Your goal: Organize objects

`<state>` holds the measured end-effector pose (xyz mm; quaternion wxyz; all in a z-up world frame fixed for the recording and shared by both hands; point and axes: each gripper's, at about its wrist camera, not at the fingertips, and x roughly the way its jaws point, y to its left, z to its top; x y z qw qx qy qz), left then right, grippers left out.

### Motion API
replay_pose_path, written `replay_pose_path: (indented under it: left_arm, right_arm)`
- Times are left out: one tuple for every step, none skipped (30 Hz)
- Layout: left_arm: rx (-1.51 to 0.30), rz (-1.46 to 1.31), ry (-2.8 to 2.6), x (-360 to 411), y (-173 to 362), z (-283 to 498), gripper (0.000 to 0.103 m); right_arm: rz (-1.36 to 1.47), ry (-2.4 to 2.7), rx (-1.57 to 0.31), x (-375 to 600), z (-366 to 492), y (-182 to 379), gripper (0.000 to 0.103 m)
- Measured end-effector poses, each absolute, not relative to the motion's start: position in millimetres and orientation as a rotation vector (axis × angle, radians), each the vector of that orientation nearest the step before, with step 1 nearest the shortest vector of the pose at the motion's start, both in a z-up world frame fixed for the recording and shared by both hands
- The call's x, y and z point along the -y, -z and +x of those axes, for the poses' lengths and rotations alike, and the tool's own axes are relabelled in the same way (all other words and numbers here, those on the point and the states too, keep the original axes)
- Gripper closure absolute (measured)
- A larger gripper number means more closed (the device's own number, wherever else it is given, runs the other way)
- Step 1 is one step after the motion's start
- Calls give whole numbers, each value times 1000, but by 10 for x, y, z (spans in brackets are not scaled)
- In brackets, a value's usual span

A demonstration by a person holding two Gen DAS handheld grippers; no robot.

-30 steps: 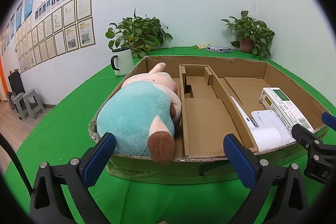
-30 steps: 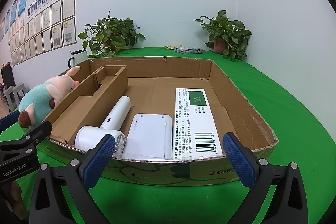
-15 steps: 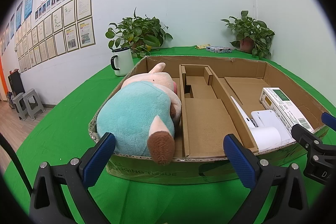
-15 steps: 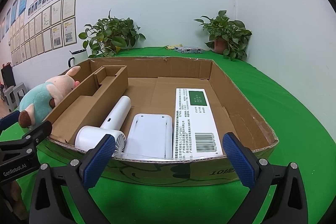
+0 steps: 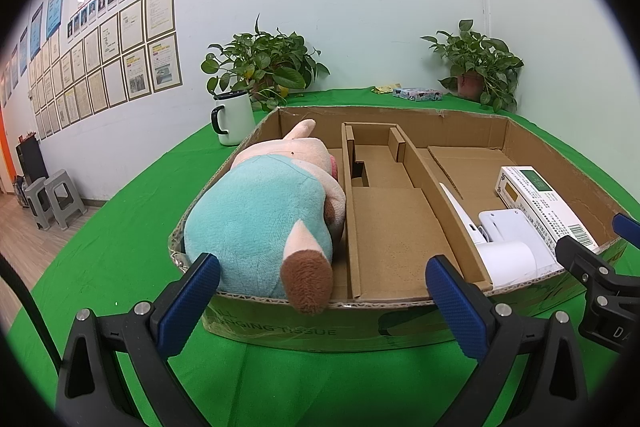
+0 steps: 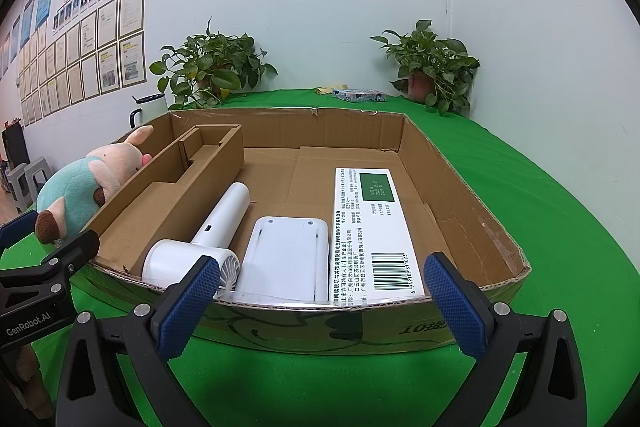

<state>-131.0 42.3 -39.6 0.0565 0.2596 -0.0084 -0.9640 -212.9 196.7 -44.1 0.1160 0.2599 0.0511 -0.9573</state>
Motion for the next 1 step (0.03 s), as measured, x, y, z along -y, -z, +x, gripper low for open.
replay_pose_path:
  left_arm:
    - [26,788,2925,-424,396,-1312,1]
  right_arm:
    - [761,2804,-150,-1967,-2128,441,0]
